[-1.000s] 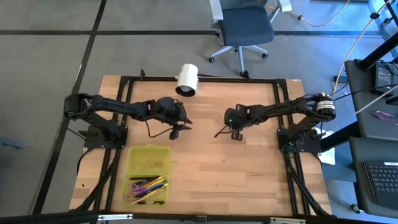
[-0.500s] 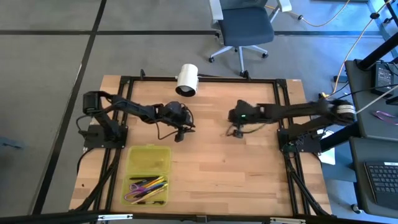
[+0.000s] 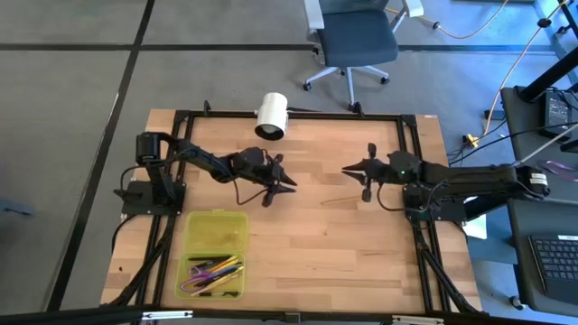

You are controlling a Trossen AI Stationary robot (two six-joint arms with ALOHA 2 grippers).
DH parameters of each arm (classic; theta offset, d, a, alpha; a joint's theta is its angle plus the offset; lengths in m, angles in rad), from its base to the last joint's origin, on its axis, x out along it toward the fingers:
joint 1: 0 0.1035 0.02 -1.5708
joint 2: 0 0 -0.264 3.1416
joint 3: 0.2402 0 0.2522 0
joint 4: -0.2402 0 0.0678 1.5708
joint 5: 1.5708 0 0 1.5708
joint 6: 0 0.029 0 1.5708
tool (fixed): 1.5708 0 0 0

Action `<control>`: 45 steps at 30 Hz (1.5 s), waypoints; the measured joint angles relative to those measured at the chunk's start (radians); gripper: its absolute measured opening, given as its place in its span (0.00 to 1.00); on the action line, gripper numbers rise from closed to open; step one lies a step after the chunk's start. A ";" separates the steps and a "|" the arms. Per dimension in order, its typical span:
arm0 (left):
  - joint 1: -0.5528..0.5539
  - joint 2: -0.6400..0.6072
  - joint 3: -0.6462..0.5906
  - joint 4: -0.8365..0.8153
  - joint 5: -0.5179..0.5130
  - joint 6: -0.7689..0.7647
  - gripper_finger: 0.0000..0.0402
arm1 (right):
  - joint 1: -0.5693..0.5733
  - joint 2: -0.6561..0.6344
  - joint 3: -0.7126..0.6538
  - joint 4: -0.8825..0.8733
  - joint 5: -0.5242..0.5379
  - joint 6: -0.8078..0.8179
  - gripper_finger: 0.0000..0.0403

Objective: Pick & place school supplies into a supply box
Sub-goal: Put the yellow pencil into the yellow supply box

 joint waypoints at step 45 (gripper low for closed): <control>-0.221 0.000 0.171 0.082 -0.378 -0.030 0.28 | 0.048 0.121 -0.003 -0.111 -0.249 0.055 0.69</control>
